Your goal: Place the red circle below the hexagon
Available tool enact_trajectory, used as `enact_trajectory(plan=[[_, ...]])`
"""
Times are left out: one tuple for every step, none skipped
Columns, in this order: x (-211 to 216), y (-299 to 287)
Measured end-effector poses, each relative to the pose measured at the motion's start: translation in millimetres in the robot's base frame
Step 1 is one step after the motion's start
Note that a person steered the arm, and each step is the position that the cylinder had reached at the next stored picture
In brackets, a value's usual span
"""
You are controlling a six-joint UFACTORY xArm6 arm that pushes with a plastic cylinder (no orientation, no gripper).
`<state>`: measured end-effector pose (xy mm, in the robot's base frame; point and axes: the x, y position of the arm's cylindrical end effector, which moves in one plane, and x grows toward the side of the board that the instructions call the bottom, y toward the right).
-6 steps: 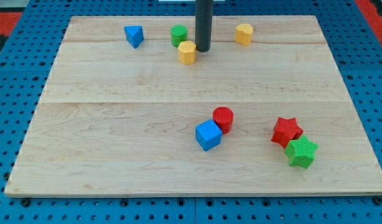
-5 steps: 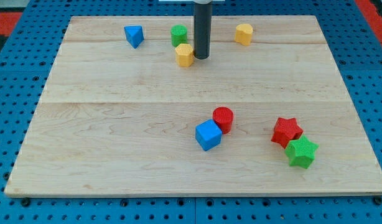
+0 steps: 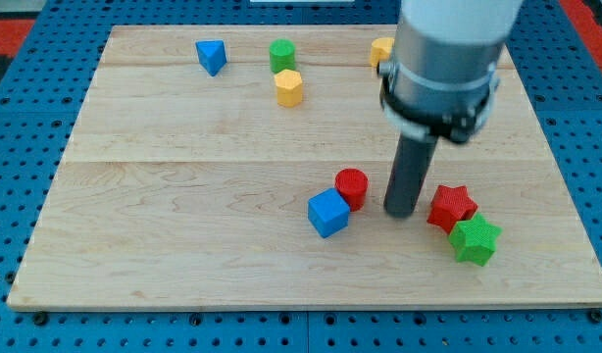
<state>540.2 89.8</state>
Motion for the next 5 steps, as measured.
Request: enact_trajectory(plan=[[-50,-63],[-95,-68],[-72,-21],[-113,-10],[-122,-59]])
